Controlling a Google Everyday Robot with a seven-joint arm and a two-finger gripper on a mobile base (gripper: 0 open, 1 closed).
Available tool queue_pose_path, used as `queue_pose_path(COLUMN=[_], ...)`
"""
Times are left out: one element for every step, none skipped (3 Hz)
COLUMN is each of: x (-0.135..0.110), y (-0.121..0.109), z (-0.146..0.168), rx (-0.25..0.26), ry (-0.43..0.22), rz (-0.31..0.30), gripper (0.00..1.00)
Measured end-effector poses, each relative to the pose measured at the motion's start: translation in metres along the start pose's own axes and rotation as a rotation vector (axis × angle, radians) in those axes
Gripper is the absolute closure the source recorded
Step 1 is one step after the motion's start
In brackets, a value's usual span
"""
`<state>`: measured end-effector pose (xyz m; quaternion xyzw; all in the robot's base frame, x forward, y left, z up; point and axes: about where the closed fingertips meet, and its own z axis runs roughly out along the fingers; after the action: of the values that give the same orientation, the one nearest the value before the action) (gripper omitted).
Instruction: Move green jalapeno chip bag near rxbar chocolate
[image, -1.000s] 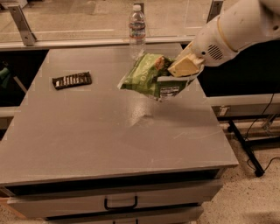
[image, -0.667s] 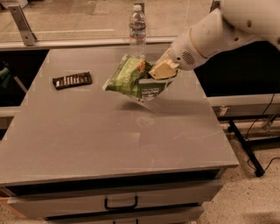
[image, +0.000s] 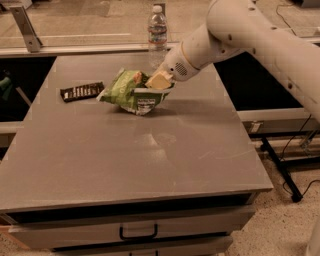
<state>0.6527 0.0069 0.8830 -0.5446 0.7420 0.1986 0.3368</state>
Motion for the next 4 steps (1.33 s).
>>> queue_pose_path(x=[-0.005, -0.011, -0.022, -0.031], y=[-0.004, -0.008, -0.012, -0.012], z=[0.021, 0.031, 0.033, 0.031], rx=[-0.013, -0.013, -0.01, -0.009], ry=[-0.001, -0.006, -0.013, -0.026], rz=[0.01, 0.021, 0.015, 0.011], gripper=[0.59, 0.35, 0.13, 0.0])
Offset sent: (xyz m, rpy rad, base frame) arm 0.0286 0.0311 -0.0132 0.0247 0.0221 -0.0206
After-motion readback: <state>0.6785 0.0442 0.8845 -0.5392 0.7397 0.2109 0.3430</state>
